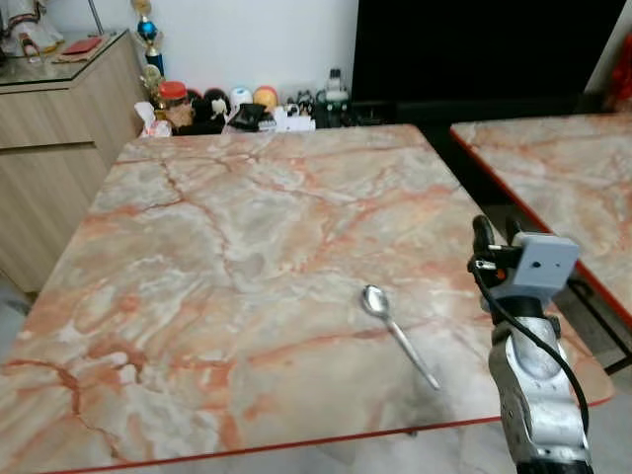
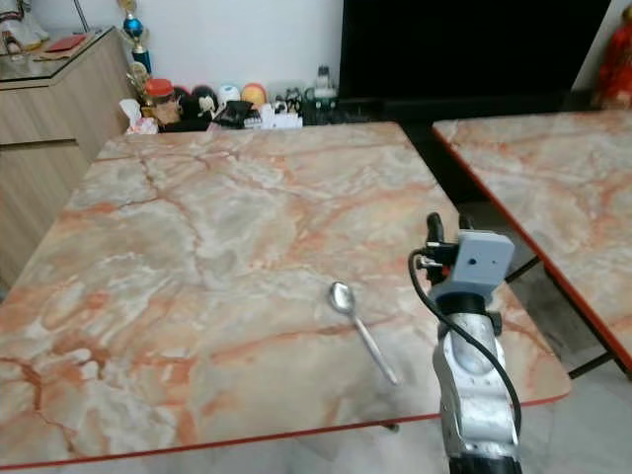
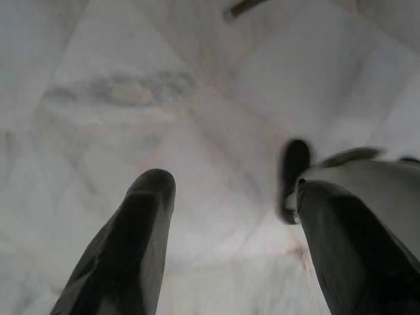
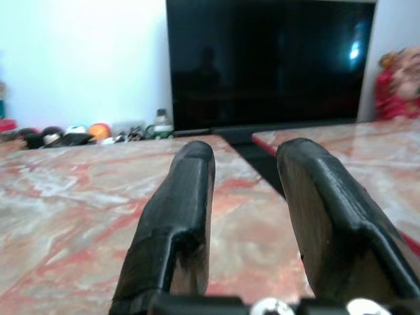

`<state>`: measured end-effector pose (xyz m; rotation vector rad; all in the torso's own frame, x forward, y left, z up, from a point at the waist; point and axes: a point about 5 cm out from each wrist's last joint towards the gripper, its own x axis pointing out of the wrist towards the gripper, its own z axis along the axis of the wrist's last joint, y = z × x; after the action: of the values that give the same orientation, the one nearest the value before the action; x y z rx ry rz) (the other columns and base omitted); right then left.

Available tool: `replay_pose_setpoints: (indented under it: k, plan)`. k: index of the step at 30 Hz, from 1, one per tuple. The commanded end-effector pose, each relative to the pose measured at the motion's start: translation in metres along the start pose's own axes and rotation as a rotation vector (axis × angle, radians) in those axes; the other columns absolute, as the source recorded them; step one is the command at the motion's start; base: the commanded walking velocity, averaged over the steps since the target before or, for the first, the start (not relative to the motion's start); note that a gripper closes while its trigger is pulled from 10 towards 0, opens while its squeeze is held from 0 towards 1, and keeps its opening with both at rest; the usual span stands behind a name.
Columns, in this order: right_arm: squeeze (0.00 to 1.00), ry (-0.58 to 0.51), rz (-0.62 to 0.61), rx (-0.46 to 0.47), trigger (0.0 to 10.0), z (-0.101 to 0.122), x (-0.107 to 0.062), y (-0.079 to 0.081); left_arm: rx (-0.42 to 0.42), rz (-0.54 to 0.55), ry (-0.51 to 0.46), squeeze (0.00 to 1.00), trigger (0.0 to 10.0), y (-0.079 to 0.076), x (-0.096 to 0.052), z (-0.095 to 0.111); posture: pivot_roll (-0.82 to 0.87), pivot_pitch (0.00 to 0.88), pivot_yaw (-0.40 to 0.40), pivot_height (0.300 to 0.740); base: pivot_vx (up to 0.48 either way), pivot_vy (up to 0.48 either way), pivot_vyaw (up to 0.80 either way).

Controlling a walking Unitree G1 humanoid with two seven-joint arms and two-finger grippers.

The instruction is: Setting the table

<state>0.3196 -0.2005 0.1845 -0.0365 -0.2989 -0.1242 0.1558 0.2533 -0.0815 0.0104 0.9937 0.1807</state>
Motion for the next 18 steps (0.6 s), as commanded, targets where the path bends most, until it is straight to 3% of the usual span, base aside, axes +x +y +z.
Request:
replay_pose_setpoints:
  k: [1, 13, 18]
  plan:
    - [0.00, -0.025, 0.013, 0.003, 10.0, 0.006, 0.002, 0.005, -0.002, 0.004, 0.000, 0.00, 10.0, 0.002, -0.001, -0.002, -0.03, 0.070, -0.009, 0.740, 0.000, 0.000, 0.00]
    - [0.00, -0.006, 0.021, 0.005, 10.0, 0.002, -0.001, 0.006, 0.032, -0.009, 0.004, 0.00, 10.0, 0.002, -0.001, -0.002, -0.03, 0.071, -0.009, 0.740, 0.000, 0.000, 0.00]
    - [0.00, 0.039, 0.057, -0.004, 10.0, -0.006, -0.005, 0.010, 0.042, -0.011, 0.009, 0.00, 10.0, 0.002, -0.001, -0.002, -0.03, 0.074, -0.009, 0.740, 0.000, -0.401, 0.00]
